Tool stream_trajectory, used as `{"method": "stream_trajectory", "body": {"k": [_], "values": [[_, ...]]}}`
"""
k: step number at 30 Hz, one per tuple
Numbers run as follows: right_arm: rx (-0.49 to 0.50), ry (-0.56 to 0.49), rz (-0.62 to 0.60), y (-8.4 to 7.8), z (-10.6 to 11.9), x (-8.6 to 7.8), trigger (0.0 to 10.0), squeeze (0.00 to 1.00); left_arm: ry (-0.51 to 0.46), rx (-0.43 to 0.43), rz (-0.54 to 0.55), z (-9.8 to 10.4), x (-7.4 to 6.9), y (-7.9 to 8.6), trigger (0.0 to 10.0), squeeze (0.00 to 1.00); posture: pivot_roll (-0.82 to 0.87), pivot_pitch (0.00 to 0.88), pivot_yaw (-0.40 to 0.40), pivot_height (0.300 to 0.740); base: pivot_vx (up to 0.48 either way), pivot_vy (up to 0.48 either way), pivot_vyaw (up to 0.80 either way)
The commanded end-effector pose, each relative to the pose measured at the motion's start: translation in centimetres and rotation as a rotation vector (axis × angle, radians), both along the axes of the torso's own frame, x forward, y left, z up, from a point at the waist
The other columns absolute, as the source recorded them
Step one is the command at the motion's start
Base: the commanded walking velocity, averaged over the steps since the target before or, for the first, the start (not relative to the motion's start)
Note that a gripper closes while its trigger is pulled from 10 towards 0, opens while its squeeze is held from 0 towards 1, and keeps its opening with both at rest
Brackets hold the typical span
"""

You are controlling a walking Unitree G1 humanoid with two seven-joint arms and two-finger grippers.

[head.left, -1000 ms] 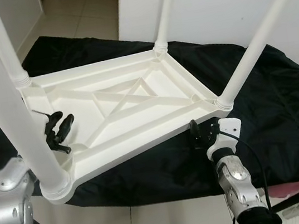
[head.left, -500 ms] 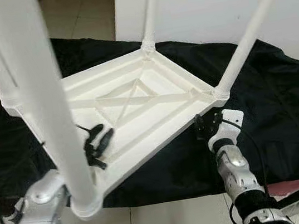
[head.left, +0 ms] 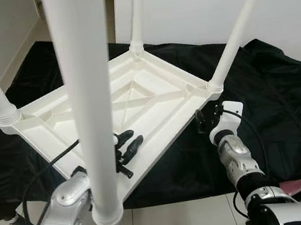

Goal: Building children table

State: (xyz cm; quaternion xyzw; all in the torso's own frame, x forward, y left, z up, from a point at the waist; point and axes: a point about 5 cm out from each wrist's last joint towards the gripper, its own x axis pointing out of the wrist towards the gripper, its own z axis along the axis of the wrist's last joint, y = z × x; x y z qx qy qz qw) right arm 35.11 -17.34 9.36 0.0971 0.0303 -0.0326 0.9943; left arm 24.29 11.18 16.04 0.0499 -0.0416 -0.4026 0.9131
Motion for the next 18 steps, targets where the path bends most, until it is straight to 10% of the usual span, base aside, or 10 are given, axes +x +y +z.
{"method": "stream_trajectory", "body": {"k": [1, 18], "values": [[-0.016, 0.02, 0.017, -0.2, -0.2, 0.2, 10.0, 0.0, -0.018, -0.011, -0.052, 0.6, -0.1, -1.1, 10.0, 0.0, 0.11, 0.0, -0.141, 0.74, 0.0, 0.0, 0.0], [-0.088, -0.138, -0.045, -2.7, 1.9, 0.2, 10.0, 0.0, -0.01, 0.05, 0.023, 0.1, 1.1, -0.2, 10.0, 0.0, 0.11, 0.0, -0.137, 0.74, 0.0, 0.0, 0.0]]}}
